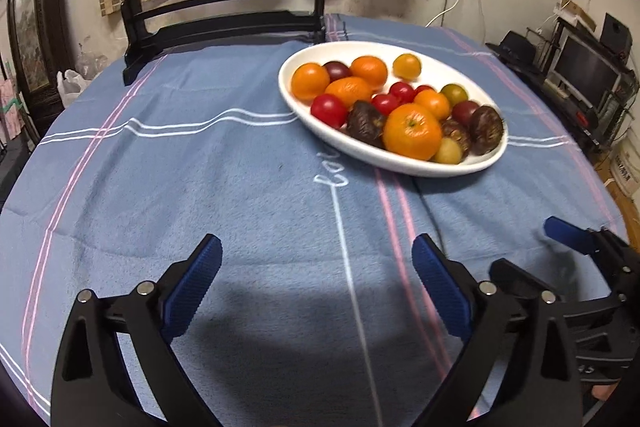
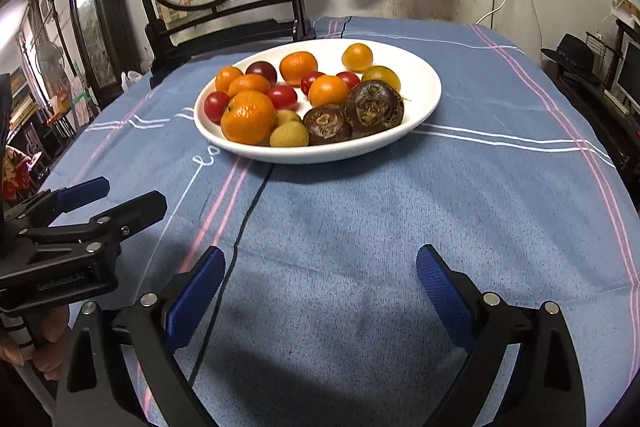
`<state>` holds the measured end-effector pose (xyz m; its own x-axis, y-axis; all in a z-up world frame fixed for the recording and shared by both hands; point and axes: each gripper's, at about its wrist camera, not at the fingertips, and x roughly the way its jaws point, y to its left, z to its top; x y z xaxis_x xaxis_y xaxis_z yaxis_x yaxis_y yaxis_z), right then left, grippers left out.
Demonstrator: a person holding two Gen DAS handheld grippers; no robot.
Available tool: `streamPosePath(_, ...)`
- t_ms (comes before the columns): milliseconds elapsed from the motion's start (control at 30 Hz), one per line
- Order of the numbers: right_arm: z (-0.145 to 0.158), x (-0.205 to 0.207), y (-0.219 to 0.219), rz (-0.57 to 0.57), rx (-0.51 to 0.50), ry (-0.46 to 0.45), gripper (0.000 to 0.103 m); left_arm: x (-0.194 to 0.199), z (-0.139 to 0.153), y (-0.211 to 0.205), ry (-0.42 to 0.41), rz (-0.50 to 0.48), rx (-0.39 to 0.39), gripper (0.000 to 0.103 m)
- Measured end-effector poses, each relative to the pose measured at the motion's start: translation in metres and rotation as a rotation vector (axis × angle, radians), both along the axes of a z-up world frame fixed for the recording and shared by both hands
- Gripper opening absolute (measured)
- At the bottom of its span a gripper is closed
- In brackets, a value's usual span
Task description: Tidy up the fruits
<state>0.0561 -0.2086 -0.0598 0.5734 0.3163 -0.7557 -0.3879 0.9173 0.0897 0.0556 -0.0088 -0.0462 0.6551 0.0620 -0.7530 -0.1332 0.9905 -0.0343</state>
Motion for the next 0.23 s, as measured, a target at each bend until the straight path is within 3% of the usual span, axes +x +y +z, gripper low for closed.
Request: streamPosePath(233,-0.014,0.001,0.004,-0.003,-0.06,0.067,0.1,0.004,-0.015,-0.008,0.053,-0.018,0.054,0.095)
